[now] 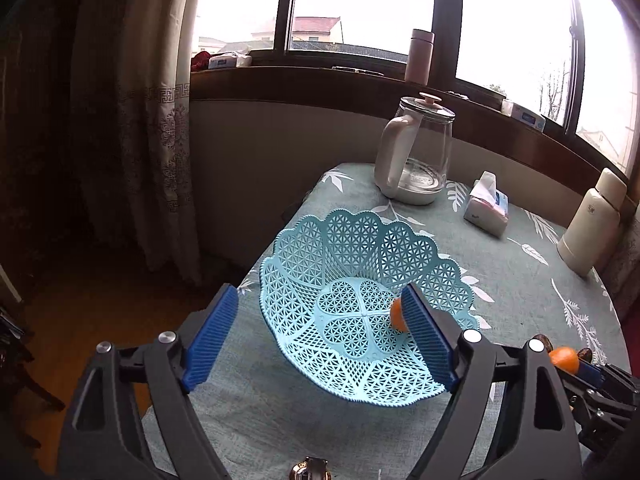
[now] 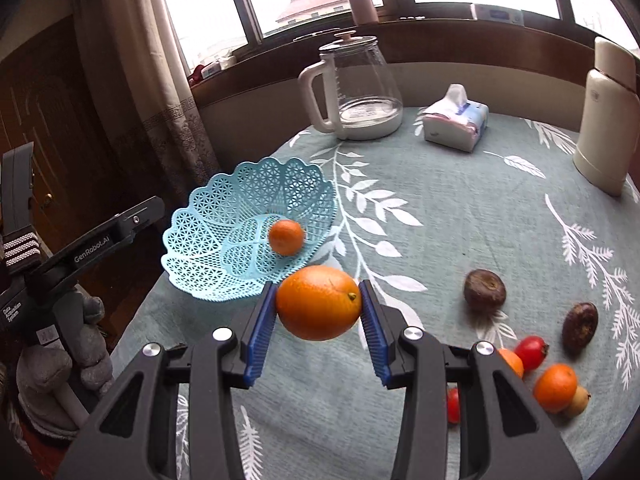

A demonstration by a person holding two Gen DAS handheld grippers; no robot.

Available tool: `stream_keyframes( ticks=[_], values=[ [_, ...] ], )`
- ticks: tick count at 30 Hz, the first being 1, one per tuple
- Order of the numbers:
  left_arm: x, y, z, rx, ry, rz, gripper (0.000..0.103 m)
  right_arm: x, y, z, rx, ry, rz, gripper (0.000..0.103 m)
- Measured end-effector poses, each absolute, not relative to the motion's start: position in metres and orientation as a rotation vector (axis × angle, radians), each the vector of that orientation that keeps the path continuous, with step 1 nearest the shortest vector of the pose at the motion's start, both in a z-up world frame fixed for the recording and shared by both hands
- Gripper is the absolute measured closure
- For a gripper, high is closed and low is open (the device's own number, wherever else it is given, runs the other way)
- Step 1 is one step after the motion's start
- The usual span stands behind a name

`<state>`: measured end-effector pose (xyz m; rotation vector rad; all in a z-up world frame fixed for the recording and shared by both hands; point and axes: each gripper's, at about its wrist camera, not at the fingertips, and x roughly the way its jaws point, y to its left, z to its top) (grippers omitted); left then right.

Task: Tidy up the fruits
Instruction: 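Lower the orange into the blue basket and open the right gripper, then withdraw both grippers from the basket back toward the remaining fruit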

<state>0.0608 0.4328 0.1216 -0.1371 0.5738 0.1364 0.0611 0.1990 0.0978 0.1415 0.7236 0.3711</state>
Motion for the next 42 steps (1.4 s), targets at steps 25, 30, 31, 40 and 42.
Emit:
stream_keyframes(
  ticks=[25,30,31,40,42],
  values=[
    [0.041,0.451,0.148,-0.186,0.497,0.150,0.015,0.109,0.282,0.090,0.112,0.767,0.444,0.061],
    [0.042,0.450,0.148,-0.190,0.501,0.148,0.014,0.110,0.289,0.085,0.109,0.781,0.452,0.061],
    [0.043,0.450,0.147,-0.190,0.503,0.148,0.014,0.111,0.289,0.083,0.113,0.786,0.454,0.061],
    [0.045,0.450,0.145,-0.190,0.504,0.151,0.009,0.104,0.270,0.085,0.169,0.768,0.441,0.058],
    [0.045,0.449,0.144,-0.189,0.506,0.151,0.009,0.102,0.264,0.084,0.189,0.767,0.430,0.055]
  ],
)
